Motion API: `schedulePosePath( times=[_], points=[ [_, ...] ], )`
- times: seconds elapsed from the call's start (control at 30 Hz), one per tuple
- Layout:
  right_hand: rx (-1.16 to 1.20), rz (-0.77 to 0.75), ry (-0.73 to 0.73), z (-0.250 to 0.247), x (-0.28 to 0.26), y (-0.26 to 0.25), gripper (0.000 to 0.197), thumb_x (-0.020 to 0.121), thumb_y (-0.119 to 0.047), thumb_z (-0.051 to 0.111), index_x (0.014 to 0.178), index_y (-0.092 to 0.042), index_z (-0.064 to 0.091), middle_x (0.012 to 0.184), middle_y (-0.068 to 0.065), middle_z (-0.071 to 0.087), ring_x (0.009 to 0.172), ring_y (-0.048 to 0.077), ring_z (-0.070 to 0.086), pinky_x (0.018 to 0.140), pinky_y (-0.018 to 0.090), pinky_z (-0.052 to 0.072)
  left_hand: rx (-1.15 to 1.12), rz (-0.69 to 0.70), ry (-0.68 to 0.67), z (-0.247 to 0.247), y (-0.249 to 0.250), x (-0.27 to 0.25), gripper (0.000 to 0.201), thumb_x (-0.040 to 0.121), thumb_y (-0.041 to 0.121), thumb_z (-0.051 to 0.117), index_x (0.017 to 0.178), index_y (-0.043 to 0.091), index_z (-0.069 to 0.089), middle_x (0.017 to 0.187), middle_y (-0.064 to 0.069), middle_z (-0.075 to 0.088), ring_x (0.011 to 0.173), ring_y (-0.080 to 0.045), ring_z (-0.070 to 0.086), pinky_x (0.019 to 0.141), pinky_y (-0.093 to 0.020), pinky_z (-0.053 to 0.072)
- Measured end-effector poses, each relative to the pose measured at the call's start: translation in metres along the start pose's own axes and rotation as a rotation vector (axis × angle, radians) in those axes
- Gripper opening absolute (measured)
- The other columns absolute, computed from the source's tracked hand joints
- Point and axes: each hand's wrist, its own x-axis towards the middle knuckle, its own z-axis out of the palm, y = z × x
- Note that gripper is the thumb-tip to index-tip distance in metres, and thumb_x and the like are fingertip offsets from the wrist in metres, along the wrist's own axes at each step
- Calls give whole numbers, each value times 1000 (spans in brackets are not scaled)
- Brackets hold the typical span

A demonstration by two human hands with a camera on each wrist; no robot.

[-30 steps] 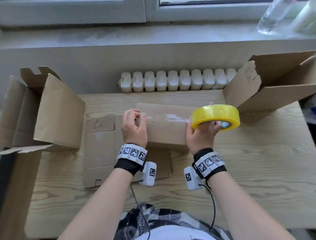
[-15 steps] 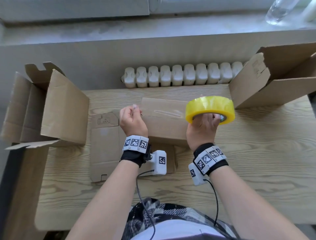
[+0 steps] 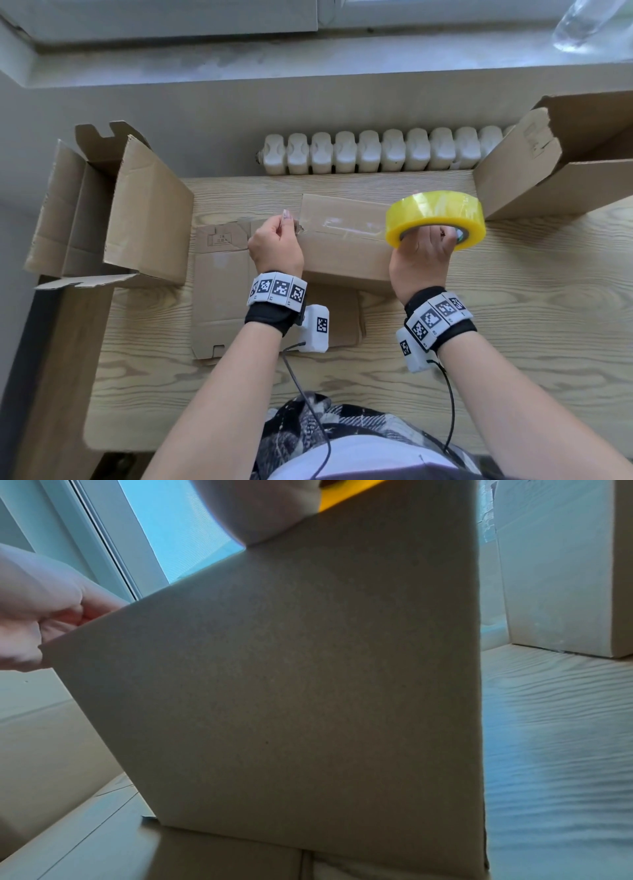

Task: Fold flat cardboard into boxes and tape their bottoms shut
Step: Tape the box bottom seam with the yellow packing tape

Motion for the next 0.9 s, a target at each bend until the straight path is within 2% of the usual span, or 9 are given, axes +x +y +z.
schedulePosePath(
  times=[0.13, 0.3, 0.4, 0.53, 0.57, 0.63, 0.73, 0.83, 0.9],
  points=[
    [-5, -7, 0, 0, 1, -2, 29, 65, 8, 46, 81, -13, 37, 68, 11, 47, 70, 32, 54, 88, 46, 28, -58, -63, -1, 0, -1, -3, 34, 100, 31, 53, 82, 14, 76, 71, 3, 68, 75, -21, 65, 73, -33, 54],
    [-18, 10, -25, 1, 0, -1, 37, 59, 12, 58, 81, -12, 40, 68, 11, 47, 70, 32, 54, 89, 46, 28, -145, -130, -43, 3, -8, -4, 31, 99, 31, 56, 72, 23, 69, 64, 6, 59, 64, -13, 50, 65, -25, 45],
    [-19, 13, -15, 1, -1, -1, 34, 62, 10, 52, 83, -13, 38, 68, 10, 47, 70, 32, 54, 89, 45, 28, -208, -188, -49, 6, -12, -3, 26, 98, 30, 58, 89, 16, 79, 70, 11, 65, 69, -8, 55, 71, -23, 48],
    [-2, 7, -9, 0, -1, -1, 27, 67, 6, 40, 84, -15, 34, 69, 10, 48, 72, 32, 54, 90, 45, 28, -294, -323, -76, 11, -14, -4, 30, 98, 28, 59, 72, 14, 68, 68, 0, 55, 66, -13, 45, 61, -25, 39],
    [7, 14, -11, 0, -1, -2, 32, 66, 8, 45, 85, -15, 33, 69, 10, 48, 72, 32, 54, 90, 45, 28, -346, -367, -79, 12, -13, -5, 25, 98, 26, 59, 78, 16, 69, 71, 0, 60, 70, -13, 51, 63, -22, 42],
    [15, 22, -15, 0, 0, -2, 39, 62, 11, 52, 84, -15, 34, 69, 11, 48, 71, 32, 55, 90, 46, 28, -430, -464, -83, 12, -9, -5, 20, 97, 24, 61, 103, 11, 75, 95, -2, 72, 93, -15, 65, 80, -17, 50],
    [11, 27, -31, -2, 0, -3, 41, 61, 12, 55, 84, -14, 35, 69, 11, 47, 71, 32, 54, 89, 46, 28, -493, -570, -134, 14, -9, -4, 33, 98, 22, 60, 127, 8, 64, 127, -3, 66, 120, -16, 58, 107, -28, 42],
    [19, 34, -41, -3, 0, -4, 42, 61, 12, 56, 83, -15, 33, 68, 11, 47, 71, 32, 54, 89, 46, 28, -524, -667, -251, 20, -19, 5, 44, 95, 31, 60, 137, 21, 56, 138, 4, 57, 128, -17, 50, 113, -41, 36],
    [34, 38, -34, -3, 0, -5, 41, 60, 12, 55, 83, -15, 34, 68, 11, 47, 70, 32, 54, 89, 46, 28, -529, -717, -358, 35, -51, 18, 58, 84, 47, 63, 138, 27, 56, 141, 6, 54, 131, -18, 48, 113, -46, 35]
  ],
)
